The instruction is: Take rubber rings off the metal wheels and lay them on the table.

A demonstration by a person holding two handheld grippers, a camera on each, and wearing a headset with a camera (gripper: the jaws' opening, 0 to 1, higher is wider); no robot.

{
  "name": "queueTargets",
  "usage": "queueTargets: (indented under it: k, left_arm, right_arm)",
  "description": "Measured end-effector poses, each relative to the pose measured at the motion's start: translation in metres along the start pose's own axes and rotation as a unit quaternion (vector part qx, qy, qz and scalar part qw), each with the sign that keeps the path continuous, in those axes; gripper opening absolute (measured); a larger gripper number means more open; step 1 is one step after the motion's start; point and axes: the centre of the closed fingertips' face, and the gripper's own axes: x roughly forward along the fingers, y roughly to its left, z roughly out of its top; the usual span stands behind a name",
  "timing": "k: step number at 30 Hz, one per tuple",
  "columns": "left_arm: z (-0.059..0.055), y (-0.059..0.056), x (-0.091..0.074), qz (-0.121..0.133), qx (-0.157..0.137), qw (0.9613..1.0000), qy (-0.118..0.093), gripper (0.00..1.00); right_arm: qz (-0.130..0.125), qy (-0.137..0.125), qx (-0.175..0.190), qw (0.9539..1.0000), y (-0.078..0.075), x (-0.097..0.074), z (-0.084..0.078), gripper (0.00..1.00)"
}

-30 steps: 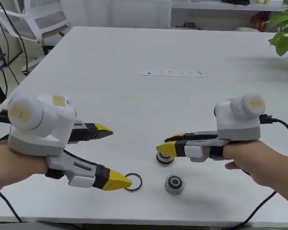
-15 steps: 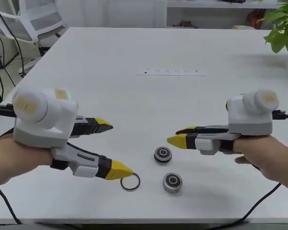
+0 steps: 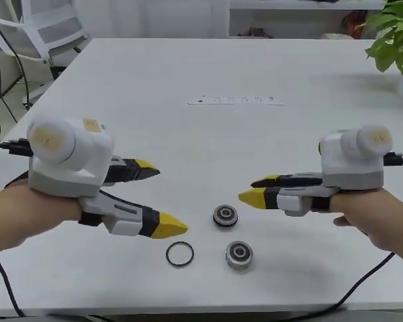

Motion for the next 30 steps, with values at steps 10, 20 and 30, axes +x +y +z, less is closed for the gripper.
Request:
queueTargets:
  k: [10,20,30]
  left_arm:
    - [-0.001,0.005,0.013,-0.002,0.000,1.0000,0.005,0.70]
    - [-0.003,0.008,0.025,-0.007,-0.002,0.9999,0.010,0.69]
    - [-0.004,0.007,0.038,-0.014,-0.001,0.9998,0.014,0.66]
  right_arm:
    - [-0.002,0.014,-0.022,0.9997,-0.004,0.001,-0.008,0.29]
    - [0.000,0.029,-0.037,0.9989,-0.008,0.005,-0.017,0.30]
    - [0.007,0.046,-0.059,0.9972,-0.009,0.011,-0.028,0.30]
